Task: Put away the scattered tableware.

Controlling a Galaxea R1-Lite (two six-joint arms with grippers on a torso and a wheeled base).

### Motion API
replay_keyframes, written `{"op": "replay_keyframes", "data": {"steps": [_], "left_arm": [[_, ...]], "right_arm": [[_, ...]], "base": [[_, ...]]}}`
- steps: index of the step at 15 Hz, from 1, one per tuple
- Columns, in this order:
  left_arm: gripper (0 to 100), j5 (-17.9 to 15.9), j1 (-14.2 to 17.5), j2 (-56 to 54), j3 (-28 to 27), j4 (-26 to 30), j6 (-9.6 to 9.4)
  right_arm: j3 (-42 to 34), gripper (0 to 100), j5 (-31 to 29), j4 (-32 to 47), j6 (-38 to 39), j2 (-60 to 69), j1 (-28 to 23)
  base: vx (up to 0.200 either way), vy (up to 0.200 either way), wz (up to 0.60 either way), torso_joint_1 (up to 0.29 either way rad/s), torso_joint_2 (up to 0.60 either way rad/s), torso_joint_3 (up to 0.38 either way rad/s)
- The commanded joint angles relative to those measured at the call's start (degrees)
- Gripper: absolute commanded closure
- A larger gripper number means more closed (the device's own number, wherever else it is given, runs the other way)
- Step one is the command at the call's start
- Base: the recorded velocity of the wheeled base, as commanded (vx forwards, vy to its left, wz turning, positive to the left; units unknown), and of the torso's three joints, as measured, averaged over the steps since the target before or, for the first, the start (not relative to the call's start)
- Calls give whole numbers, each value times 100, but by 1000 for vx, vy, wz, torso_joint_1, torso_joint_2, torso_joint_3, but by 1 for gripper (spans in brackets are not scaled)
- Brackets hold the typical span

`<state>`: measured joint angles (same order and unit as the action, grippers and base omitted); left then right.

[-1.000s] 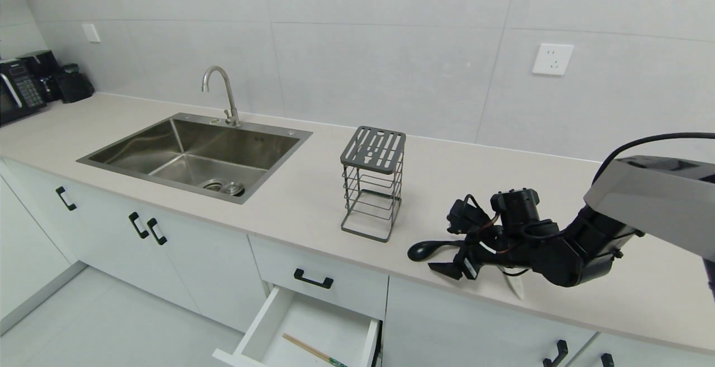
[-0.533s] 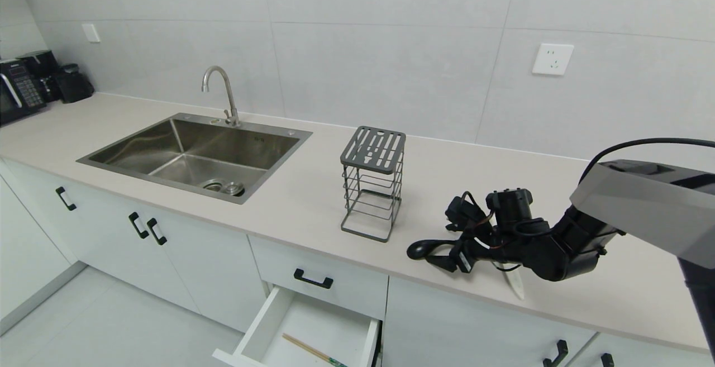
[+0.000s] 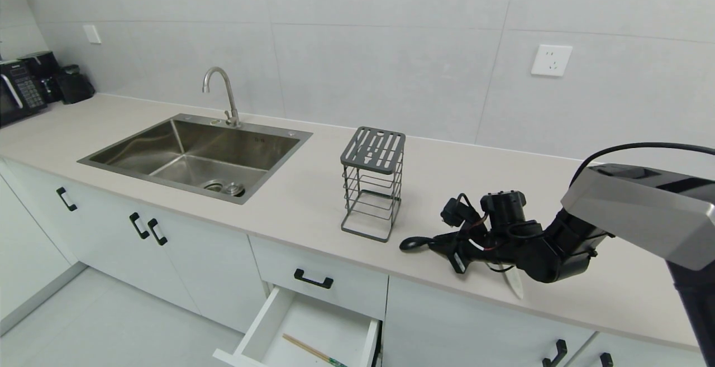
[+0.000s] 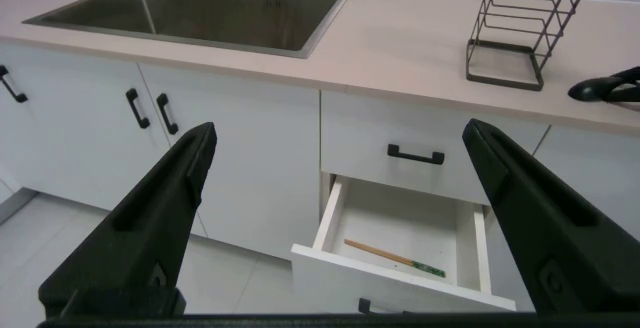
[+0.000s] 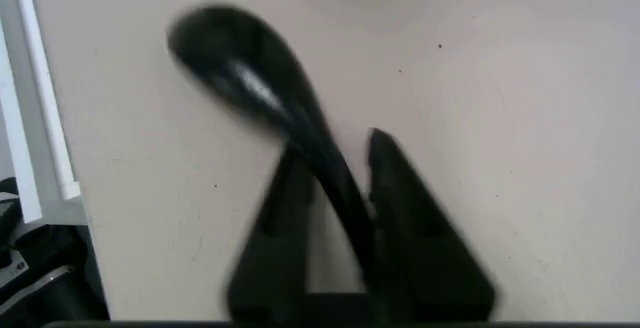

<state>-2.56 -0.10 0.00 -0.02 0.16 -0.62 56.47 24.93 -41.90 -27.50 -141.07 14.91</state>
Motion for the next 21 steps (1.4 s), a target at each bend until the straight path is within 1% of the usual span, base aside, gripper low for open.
{"op": "replay_keyframes", "data": {"steps": [1,5,8,11,12,13,14,16,17,19,21], "left_arm": [[0,1,1,0,2,2,1],[0,1,1,9,2,2,1],[0,1,1,0,2,2,-8],[0,1,1,0,2,2,-8],[0,1,1,0,2,2,-8],[0,1,1,0,2,2,1],[0,1,1,0,2,2,1],[0,1,1,0,2,2,1],[0,1,1,0,2,2,-8],[0,1,1,0,2,2,-8],[0,1,1,0,2,2,-8]], "right_arm": [[-22,100,-6,24,-10,-8,-23],[-224,100,-6,-205,8,334,-23],[-593,100,-76,-266,8,765,30],[-1349,100,-252,-626,280,1451,232],[-1349,100,-252,-626,280,1451,232],[-1894,100,-428,-785,404,1864,513],[-2034,100,-498,-802,456,2031,680],[-2245,100,-700,-820,738,2479,1269],[-2324,100,-797,-864,913,2611,1471],[-2650,100,-885,-1057,1107,2910,1770],[-2834,100,-893,-1066,1124,3129,1796]], "base": [[0,0,0,0,0,0],[0,0,0,0,0,0],[0,0,0,0,0,0],[0,0,0,0,0,0],[0,0,0,0,0,0],[0,0,0,0,0,0],[0,0,0,0,0,0],[0,0,0,0,0,0],[0,0,0,0,0,0],[0,0,0,0,0,0],[0,0,0,0,0,0]]}}
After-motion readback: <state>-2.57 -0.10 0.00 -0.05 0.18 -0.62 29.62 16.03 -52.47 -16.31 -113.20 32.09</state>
